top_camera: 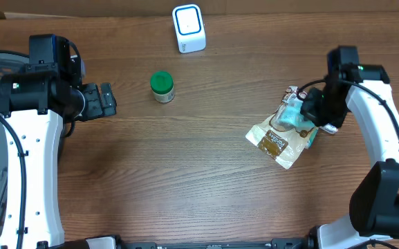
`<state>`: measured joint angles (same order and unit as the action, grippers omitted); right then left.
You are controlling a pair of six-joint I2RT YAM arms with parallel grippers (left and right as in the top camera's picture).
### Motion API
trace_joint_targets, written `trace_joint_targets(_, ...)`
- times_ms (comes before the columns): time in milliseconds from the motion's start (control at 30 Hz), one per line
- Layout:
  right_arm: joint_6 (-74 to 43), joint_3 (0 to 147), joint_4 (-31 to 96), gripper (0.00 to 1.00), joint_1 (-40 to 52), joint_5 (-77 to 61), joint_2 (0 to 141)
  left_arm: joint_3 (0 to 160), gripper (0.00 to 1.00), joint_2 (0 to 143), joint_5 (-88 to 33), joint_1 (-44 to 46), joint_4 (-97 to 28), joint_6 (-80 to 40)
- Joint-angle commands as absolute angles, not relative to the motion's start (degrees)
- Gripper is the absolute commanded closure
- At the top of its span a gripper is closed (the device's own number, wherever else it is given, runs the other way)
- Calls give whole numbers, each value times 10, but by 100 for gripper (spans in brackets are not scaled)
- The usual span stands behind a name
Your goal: Scan the item barcode
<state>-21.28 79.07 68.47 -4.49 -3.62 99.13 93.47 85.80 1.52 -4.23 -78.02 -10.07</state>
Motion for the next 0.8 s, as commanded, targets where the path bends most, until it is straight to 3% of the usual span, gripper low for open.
trace_joint_targets(0,-225,780,682,69,-59,-39,983,940,0,859,10,-45,-779,-96)
trace_joint_targets(33,-225,780,690,50,-60,-40,983,940,0,859,10,-45,-779,-96)
trace_joint_targets(300,-208,885,770,44,-55,-62,983,940,1,859,10,-45,-779,-96)
trace_joint_targets(400,-152,935,771,35,-29,-149,983,940,0,859,10,-45,-779,-96)
trace_joint_targets(533,-117,953,696,23,51,-255,983,940,1,859,10,-45,-779,-96)
trace_joint_targets(633,-118,945,603,0,131,-244,988,940,0,859,10,-45,-779,-96)
trace_joint_targets(767,-148,944,489,0,240,-176,1020,940,0,859,10,-45,-779,-96)
